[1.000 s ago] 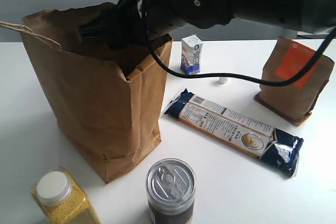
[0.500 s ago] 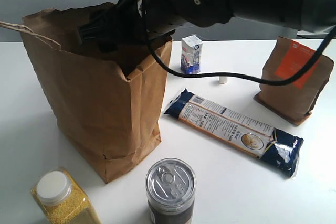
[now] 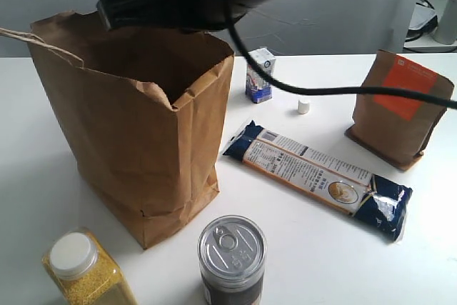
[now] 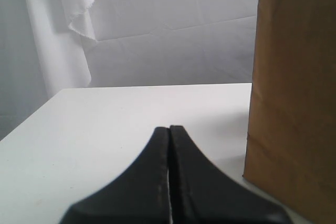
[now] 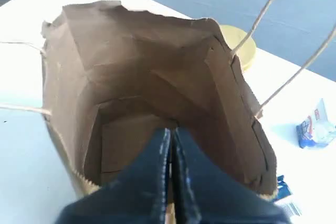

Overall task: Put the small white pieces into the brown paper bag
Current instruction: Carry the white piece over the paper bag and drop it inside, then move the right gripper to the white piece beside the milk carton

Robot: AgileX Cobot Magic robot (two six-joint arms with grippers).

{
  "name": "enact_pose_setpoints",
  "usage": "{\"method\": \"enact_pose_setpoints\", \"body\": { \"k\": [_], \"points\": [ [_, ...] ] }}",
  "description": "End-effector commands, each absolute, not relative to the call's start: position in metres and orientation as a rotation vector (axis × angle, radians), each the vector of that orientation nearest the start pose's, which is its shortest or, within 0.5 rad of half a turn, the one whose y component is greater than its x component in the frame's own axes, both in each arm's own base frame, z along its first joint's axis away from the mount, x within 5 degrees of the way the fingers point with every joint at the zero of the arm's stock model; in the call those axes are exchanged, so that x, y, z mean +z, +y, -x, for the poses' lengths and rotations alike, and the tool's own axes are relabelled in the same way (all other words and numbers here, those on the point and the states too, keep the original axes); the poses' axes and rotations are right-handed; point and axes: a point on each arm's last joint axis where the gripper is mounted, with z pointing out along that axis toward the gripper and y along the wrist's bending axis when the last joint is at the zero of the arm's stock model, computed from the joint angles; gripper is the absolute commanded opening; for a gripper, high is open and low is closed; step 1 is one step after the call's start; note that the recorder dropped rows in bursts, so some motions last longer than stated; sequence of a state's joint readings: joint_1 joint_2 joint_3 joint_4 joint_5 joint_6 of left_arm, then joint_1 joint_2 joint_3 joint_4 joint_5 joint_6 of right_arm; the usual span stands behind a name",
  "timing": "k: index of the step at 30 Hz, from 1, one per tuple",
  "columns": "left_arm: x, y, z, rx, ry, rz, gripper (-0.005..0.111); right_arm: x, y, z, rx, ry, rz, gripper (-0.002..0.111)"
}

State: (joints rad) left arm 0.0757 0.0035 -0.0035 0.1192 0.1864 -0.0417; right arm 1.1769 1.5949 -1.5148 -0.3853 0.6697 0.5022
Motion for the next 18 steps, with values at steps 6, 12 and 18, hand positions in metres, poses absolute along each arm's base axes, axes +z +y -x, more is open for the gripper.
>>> {"method": "enact_pose_setpoints", "body": {
  "k": [6, 12, 18],
  "points": [
    [0.197, 0.006, -0.056, 0.127, 1.665, 0.01, 0.0, 0.341, 0.263, -0.145, 0.397, 2.193, 0.851, 0.0],
    [0.197, 0.006, -0.056, 0.127, 1.665, 0.01, 0.0, 0.285, 0.224, -0.204, 0.169, 2.402, 0.647, 0.0],
    [0.197, 0.006, -0.056, 0.127, 1.665, 0.01, 0.0, 0.223, 0.221, -0.277, 0.093, 2.475, 0.575, 0.006]
  ]
}}
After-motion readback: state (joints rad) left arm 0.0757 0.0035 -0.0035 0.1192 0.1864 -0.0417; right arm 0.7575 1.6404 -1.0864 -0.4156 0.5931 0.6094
